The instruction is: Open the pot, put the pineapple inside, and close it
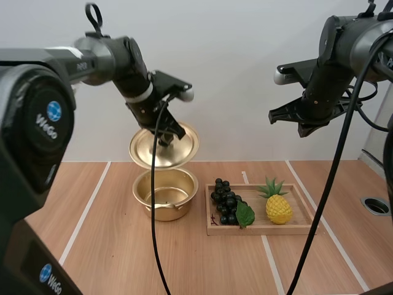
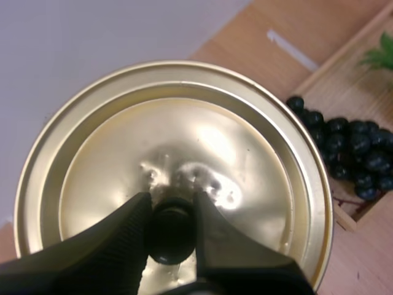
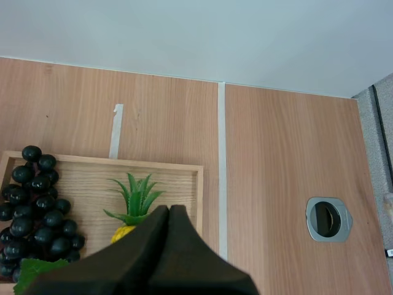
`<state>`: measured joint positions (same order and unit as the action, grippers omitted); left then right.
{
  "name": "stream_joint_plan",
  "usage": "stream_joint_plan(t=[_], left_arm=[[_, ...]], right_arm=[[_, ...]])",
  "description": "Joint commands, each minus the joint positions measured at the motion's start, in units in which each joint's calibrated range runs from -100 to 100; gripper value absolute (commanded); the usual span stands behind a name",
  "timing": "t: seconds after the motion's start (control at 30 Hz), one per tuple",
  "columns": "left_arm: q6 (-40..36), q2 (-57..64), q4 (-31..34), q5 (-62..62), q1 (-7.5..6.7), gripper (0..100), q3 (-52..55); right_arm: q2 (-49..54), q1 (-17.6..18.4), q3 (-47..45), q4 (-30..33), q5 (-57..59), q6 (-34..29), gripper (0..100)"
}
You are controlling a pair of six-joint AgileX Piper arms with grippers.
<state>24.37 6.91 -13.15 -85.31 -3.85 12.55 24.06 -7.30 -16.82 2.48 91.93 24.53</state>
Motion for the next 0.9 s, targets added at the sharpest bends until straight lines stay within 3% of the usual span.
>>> stream_joint_plan(t=[0.0,0.33,0.6,0.67,0.8,0.83,0.87], left_arm=[[-0.3,9.2,-0.3,1.2,-0.23,0,-5.6],[0.0,26.1,-0.3,11.3,-0.23,0,-20.3],[3.4,32.7,2.4,16.3,-0.23,0,-23.9],[3.4,33.9,4.4,18.4,-0.23,0,-23.9],[3.4,35.2,6.7,19.8,-0.23,0,-23.9],[3.4,35.4,6.7,19.8,-0.23,0,-23.9],[3.4,35.5,6.6,19.8,-0.23,0,-23.9]], right_arm=[[0.1,-0.2,-0.1,-0.3,-1.5,0.5,0],[-3.9,-0.2,-0.2,-3.3,6.6,0.5,0],[-6.9,-0.2,-0.2,-4.8,8.1,0.5,3],[-7.3,-0.2,-0.2,-4.7,8.1,0.5,29],[-7.7,-0.2,-1.0,-4.9,8.1,2.2,93],[-7.7,-0.2,-1.9,-5.4,8.1,3.5,100],[-7.7,-0.2,-2.8,-5.7,8.1,4.2,100]])
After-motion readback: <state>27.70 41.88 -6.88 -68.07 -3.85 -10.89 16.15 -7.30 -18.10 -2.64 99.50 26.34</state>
